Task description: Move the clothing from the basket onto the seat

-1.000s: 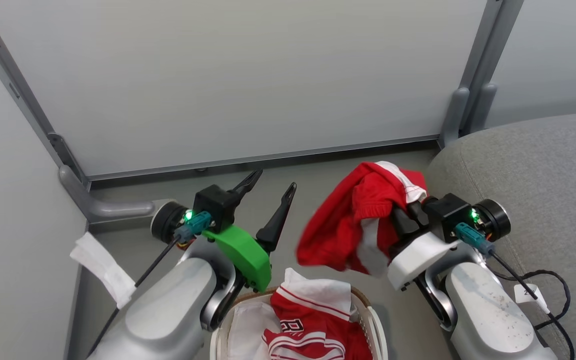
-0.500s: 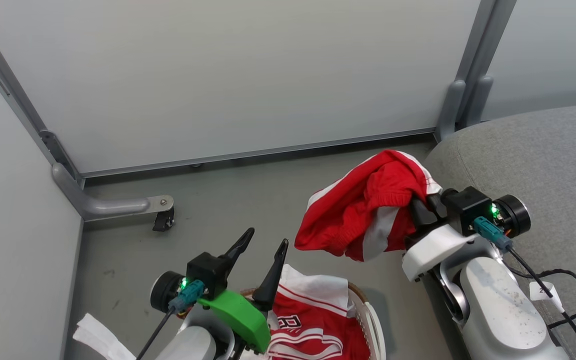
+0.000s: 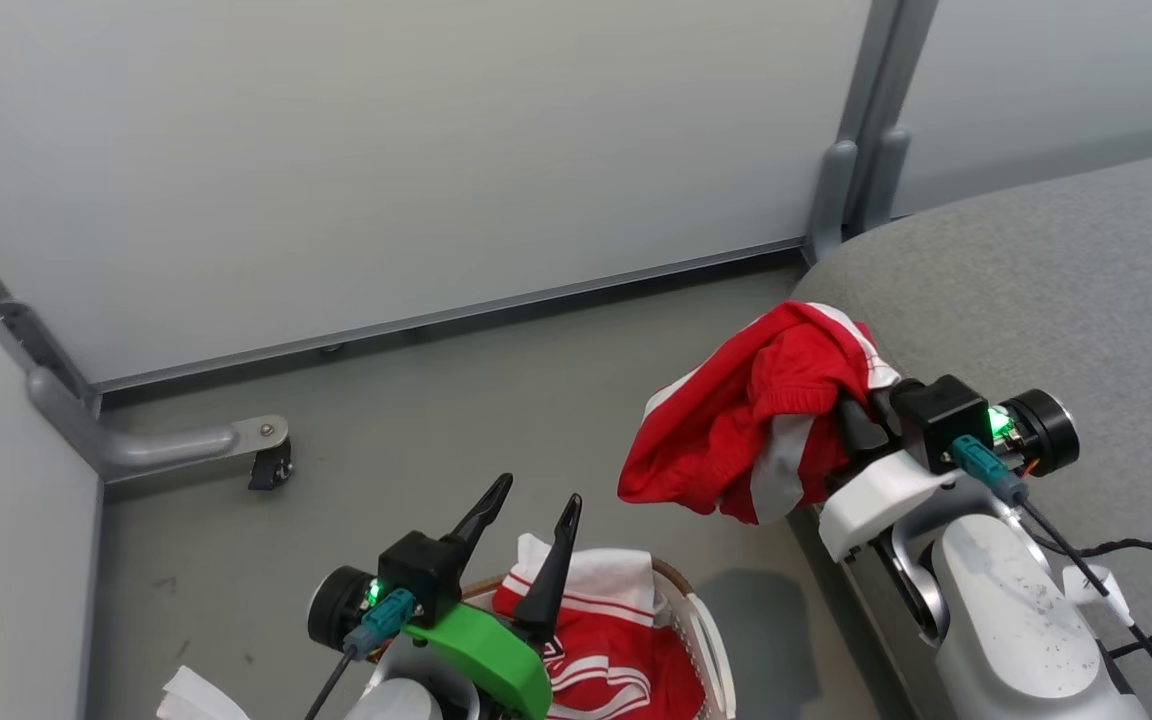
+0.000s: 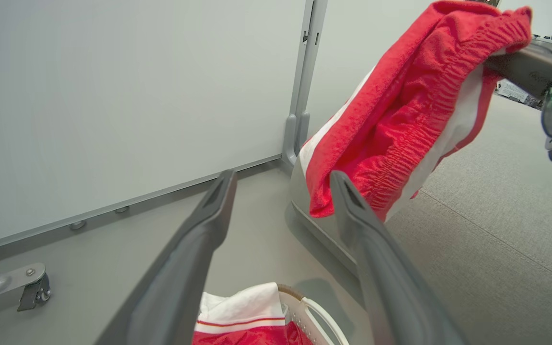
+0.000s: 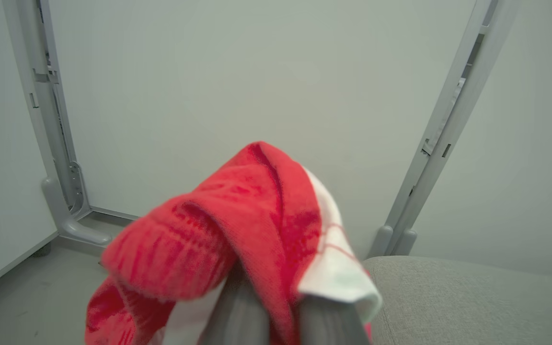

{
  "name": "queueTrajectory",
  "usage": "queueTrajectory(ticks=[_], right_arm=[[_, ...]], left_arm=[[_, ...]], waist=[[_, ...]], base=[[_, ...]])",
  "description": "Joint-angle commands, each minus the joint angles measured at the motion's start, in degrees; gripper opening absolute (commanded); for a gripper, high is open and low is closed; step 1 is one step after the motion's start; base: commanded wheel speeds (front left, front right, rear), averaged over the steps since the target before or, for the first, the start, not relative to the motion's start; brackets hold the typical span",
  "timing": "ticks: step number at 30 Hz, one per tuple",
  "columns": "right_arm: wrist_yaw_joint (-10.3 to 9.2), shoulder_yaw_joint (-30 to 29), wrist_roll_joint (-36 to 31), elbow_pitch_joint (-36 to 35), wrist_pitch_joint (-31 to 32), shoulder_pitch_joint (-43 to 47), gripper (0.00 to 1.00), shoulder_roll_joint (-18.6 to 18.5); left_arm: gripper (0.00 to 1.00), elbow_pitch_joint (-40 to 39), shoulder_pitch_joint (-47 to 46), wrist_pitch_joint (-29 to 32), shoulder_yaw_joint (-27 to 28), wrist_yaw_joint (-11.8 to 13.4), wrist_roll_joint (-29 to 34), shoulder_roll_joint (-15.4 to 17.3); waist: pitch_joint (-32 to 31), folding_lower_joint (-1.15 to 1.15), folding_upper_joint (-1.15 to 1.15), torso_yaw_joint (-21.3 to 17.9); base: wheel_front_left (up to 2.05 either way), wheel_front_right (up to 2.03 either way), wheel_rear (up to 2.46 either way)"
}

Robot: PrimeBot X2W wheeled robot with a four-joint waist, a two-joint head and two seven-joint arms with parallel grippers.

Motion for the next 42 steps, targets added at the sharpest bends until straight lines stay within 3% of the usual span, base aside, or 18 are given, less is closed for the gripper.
queueTrajectory(ticks=[1, 11, 19, 33, 38, 42], right_arm=[[-0.06, -0.3, -0.6, 0.0, -0.1, 0.5, 0.00, -0.2], [-0.07, -3.0, -3.3, -0.5, -0.1, 0.0, 0.00, -0.3], [-0.06, -4.9, -2.7, -1.5, -0.1, -0.5, 0.00, -0.2], [-0.06, -8.0, -4.6, -3.4, -0.1, -6.0, 0.00, -0.9], [-0.07, -9.5, -6.5, -2.8, -0.1, -14.3, 0.00, -5.1], [-0.07, -11.8, -6.4, -1.3, -0.1, -23.1, 0.00, -10.7]], left_arm=[[1.00, -0.2, 0.8, -0.2, 0.6, -0.1, 0.6, -0.2], [1.00, -1.3, 0.0, -0.2, 1.5, -0.5, 2.9, -1.0], [1.00, -1.8, -2.3, -0.1, -0.4, -0.5, 3.8, -1.0], [1.00, -3.0, -6.3, -0.1, -2.5, -0.5, 4.4, 1.6], [1.00, -3.9, -8.9, -0.1, -1.9, -0.5, 5.3, 3.0], [1.00, -4.8, -12.1, -0.1, -2.0, -0.5, 6.2, 4.0]], waist=[[0.7, 0.00, 0.00, -4.4], [4.2, 0.00, 0.00, -16.1], [7.5, 0.00, 0.00, -20.0], [14.7, 0.00, 0.00, -18.0], [19.5, 0.00, 0.00, -16.1], [24.8, 0.00, 0.00, -13.5]], base=[[0.00, 0.00, 0.00], [0.00, 0.00, 0.00], [0.00, 0.00, 0.00], [0.00, 0.00, 0.00], [0.00, 0.00, 0.00], [0.00, 0.00, 0.00]])
